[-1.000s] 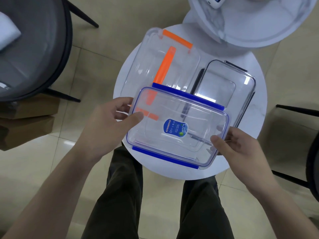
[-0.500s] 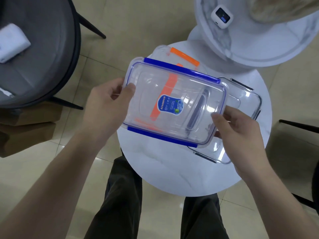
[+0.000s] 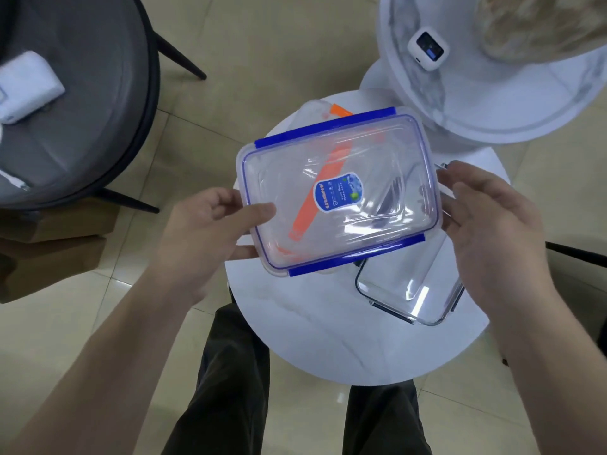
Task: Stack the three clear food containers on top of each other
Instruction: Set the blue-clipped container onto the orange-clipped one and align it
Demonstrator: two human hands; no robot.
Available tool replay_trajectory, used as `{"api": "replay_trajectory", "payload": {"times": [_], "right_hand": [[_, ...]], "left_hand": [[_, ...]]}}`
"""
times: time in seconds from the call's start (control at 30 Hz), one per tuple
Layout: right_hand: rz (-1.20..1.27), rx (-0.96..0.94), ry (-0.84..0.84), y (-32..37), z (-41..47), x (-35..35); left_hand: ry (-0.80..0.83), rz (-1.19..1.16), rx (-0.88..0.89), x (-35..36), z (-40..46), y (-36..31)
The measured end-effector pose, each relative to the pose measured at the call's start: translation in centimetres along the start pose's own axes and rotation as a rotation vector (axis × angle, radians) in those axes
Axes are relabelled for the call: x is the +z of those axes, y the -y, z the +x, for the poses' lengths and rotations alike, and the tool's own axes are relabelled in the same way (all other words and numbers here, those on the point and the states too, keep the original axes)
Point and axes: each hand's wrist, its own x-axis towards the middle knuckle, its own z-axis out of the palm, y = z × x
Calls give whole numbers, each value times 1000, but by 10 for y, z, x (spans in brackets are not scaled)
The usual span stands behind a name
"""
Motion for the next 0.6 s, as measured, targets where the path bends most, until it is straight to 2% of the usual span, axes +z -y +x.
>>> {"api": "replay_trajectory", "payload": {"times": [0.23,0.4,0.47,0.6], "right_hand": [[60,70,-52,-13,-5,5],[169,159,123,-29,-25,28],[178,152,140,-34,-31,38],[149,103,108,-37,-31,43]], "left_hand": [[58,-211,-29,12,-17,18],[85,-404,-79,32,-31,26],[76,-456,-119,41,-38,30],[68,-399,-159,41,-42,38]]}}
